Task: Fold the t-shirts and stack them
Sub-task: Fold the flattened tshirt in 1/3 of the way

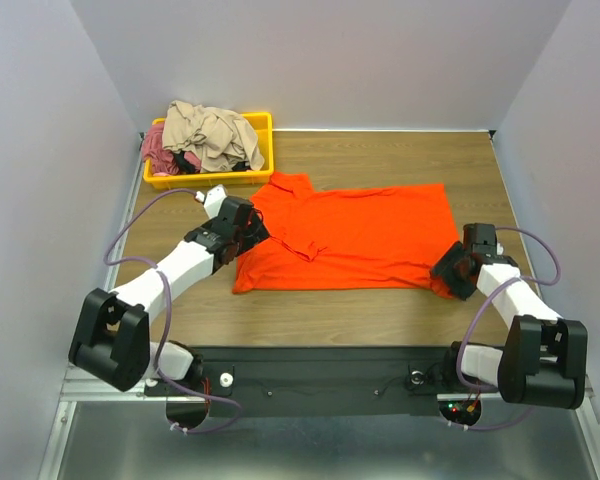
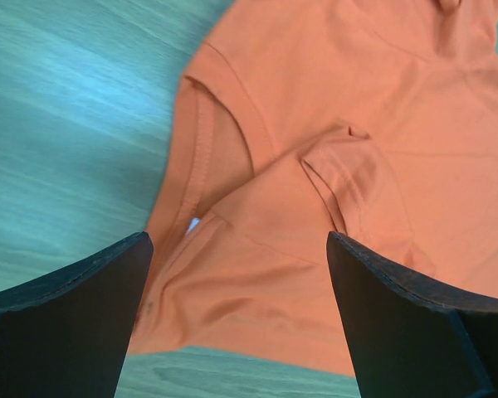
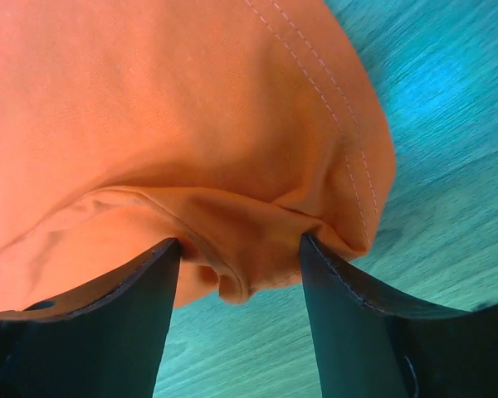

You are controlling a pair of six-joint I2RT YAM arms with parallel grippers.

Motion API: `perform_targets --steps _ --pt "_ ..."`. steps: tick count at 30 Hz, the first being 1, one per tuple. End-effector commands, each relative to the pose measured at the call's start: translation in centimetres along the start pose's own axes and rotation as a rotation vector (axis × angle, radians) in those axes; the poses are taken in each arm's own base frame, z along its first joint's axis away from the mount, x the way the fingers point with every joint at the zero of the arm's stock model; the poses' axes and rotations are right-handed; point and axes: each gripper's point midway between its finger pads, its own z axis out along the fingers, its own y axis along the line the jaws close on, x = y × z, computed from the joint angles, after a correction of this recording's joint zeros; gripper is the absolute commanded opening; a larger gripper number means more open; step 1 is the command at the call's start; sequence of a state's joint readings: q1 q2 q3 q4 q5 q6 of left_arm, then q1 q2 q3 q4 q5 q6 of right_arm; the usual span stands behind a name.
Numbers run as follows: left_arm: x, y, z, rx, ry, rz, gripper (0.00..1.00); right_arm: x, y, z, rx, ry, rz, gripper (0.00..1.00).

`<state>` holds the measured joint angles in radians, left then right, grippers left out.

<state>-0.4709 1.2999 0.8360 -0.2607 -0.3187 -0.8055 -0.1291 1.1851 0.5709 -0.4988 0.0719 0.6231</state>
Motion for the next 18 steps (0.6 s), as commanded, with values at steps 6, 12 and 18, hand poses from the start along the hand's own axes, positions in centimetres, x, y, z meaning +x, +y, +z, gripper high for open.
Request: perform_targets --steps 6,12,18 --pt "2.7 -2.3 2.1 0.112 0.064 0.058 0.99 -2.2 -1.1 -1.0 0.107 -0.082 0.001 0.52" --pt "3.9 -2.2 3.5 0.098 0.099 0.083 0.99 -3.9 -1.3 -0.9 0.164 -0.109 -0.03 0.29" --pt "4.1 -2.2 4.0 0.094 0.1 0.097 0.98 -4.4 -0.9 -0.2 0.177 -0.09 -0.063 0.07"
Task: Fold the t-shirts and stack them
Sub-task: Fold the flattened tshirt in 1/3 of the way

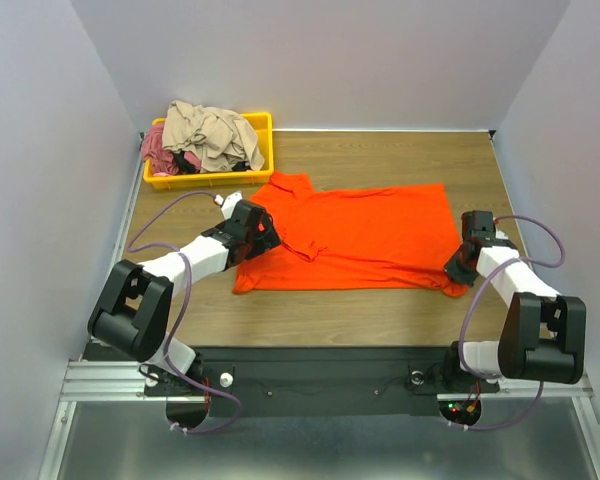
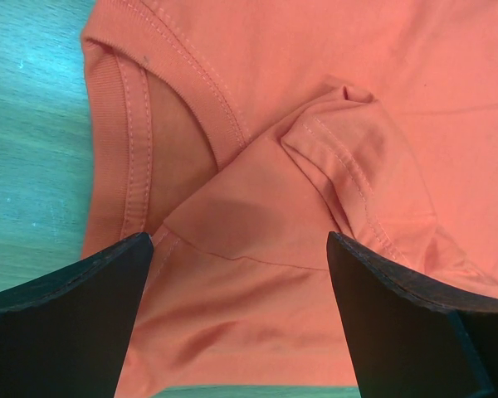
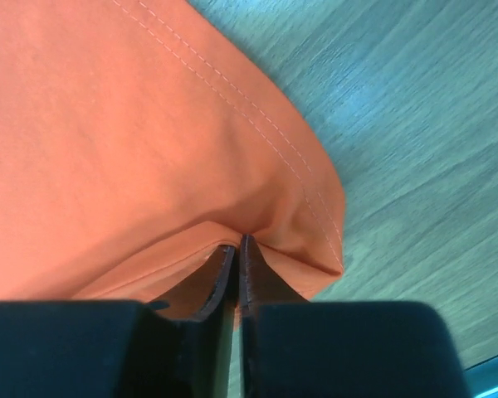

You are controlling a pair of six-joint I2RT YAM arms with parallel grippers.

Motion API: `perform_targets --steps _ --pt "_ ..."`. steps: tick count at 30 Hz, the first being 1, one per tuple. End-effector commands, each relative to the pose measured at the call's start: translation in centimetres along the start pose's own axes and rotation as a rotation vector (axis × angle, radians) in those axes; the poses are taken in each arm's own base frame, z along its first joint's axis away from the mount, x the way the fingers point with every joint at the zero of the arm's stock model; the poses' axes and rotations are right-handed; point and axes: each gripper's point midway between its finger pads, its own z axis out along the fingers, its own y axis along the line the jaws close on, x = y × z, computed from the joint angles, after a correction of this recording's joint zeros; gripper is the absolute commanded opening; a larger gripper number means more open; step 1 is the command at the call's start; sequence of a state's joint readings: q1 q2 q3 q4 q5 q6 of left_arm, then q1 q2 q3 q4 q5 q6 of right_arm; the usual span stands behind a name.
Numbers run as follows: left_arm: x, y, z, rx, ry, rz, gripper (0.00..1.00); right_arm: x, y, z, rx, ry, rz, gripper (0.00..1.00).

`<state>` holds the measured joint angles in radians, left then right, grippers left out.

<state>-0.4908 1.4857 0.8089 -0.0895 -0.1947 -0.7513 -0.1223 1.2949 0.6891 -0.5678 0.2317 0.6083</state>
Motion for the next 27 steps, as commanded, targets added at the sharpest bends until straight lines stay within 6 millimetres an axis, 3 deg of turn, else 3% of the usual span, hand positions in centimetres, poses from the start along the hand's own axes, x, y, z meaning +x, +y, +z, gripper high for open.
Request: perform_targets --steps 1,12,22,23,27 --pt "-0.3 -0.5 0.1 0.024 -0.021 0.02 0.98 -1.8 0.4 -0.5 0.011 -0.049 -0.031 0.05" --pt "0.0 -0.5 1.0 0.016 -0.014 0.023 0.98 -5.4 2.9 -2.5 -0.067 -0.114 -0.089 0.04" --pt "-1.0 -1.3 1.4 0.018 -0.035 0.017 0.98 -8.2 2.9 -0.3 0.065 -0.135 -0.105 0.09" --pt "-1.0 -1.3 1.4 0.018 -0.033 0.017 0.98 -8.4 3.0 0.1 0.079 -0.131 -0.109 0.13" --pt "-1.2 -1.6 1.4 0.024 -0.036 0.014 0.98 -9.4 2.5 2.2 0.184 -0.132 -0.119 0.93"
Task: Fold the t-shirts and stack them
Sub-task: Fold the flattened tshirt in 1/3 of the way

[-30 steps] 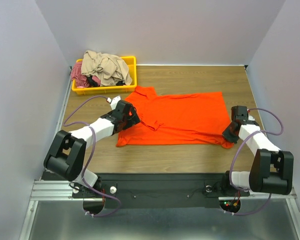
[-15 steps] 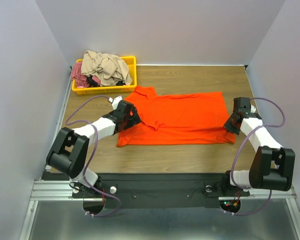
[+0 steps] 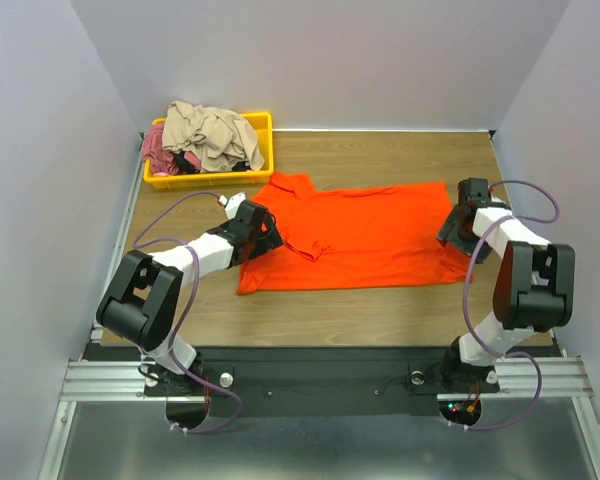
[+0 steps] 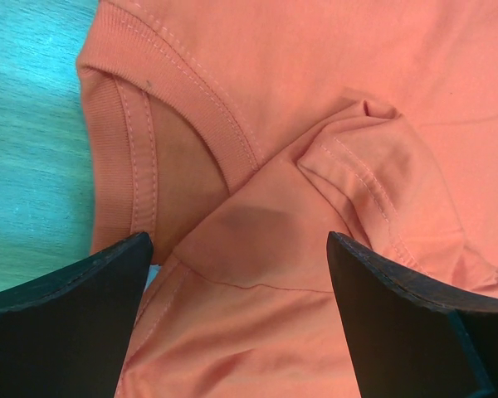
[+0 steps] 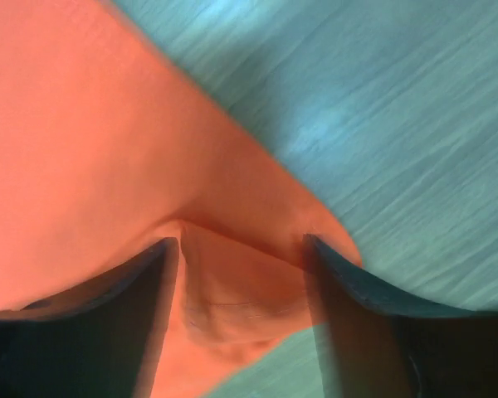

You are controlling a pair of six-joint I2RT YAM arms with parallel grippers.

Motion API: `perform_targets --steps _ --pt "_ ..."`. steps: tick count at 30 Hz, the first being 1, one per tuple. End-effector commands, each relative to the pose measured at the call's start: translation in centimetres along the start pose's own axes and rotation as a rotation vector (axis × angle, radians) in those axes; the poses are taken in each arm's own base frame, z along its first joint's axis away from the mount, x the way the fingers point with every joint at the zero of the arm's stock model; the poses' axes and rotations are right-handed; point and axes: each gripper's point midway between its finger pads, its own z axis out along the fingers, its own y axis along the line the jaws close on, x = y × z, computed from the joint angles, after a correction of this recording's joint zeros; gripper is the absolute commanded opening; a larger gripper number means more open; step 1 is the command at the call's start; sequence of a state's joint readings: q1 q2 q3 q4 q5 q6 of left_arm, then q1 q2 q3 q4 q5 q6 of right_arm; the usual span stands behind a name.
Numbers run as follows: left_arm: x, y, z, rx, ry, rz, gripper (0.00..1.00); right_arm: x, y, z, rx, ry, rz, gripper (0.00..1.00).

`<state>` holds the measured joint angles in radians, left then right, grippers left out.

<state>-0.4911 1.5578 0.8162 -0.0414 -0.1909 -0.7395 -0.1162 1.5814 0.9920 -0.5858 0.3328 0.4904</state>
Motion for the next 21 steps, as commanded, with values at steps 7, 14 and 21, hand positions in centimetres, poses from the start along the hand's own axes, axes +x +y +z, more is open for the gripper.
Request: perform_targets --steps 7,14,21 --pt "-2.1 -1.8 -1.8 0.055 -0.059 -0.008 0.98 -6.2 -3.1 -1.7 0.221 -0.234 0.096 1.0" --pt "-3.3 -2.5 -3.9 0.059 -0.095 0.007 0.98 -6.6 -0.9 -4.6 0.03 -0.231 0.058 1.0" --pt "0.3 -6.7 -3.6 0.21 -0.02 0.054 0.99 4.9 8.9 -6.2 -0.598 0.12 -0.081 1.0"
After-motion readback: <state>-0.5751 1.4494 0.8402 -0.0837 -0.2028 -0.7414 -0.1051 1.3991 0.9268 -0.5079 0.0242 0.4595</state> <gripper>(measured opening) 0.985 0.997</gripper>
